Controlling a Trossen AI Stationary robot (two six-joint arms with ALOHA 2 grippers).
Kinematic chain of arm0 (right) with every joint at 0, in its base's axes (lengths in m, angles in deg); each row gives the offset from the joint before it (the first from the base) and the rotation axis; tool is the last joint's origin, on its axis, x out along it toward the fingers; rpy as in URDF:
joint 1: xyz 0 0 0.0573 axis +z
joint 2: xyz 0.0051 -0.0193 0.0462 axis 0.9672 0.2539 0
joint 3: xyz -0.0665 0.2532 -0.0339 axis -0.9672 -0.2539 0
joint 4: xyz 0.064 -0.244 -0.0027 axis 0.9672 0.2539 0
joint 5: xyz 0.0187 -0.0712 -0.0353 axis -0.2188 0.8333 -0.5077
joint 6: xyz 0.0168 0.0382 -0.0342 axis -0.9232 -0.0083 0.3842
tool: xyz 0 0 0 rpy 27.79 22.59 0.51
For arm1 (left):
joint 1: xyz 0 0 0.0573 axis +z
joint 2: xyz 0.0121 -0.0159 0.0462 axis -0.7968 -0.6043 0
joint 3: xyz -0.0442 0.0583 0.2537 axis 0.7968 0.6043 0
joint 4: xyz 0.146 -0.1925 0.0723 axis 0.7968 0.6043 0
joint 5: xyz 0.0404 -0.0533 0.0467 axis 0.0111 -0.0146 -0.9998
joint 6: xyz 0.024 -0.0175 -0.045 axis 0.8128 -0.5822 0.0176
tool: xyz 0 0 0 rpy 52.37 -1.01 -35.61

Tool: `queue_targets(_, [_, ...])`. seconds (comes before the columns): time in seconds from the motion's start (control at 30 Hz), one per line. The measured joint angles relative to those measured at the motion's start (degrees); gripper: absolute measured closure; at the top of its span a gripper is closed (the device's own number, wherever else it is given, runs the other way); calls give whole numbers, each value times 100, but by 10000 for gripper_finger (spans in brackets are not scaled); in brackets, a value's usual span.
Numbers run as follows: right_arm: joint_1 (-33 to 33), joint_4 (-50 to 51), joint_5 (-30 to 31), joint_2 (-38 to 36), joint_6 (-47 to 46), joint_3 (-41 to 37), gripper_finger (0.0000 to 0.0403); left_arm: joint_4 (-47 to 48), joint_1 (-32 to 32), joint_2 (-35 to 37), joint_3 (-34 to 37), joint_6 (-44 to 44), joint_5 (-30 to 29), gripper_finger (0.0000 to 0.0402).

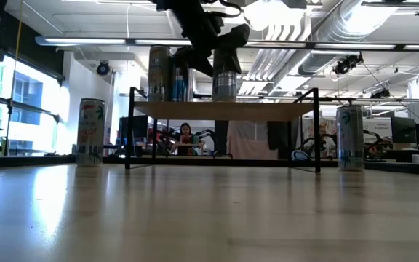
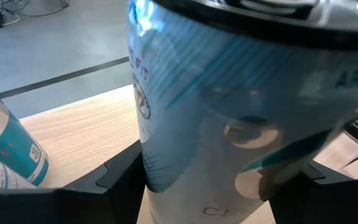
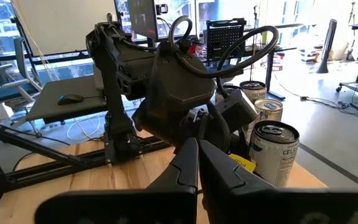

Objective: Place canned beverage on shelf
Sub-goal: Put the bottom left black soda can on the shelf

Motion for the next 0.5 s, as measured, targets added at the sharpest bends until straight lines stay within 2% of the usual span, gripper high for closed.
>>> queue_targets(0.17, [-1, 7, -20, 0, 0, 0, 402, -1, -2, 0, 0, -4, 0, 156])
queue_targets(0.5, [-1, 22, -17, 0, 0, 0, 402, -50, -25, 28, 4, -1, -36, 105])
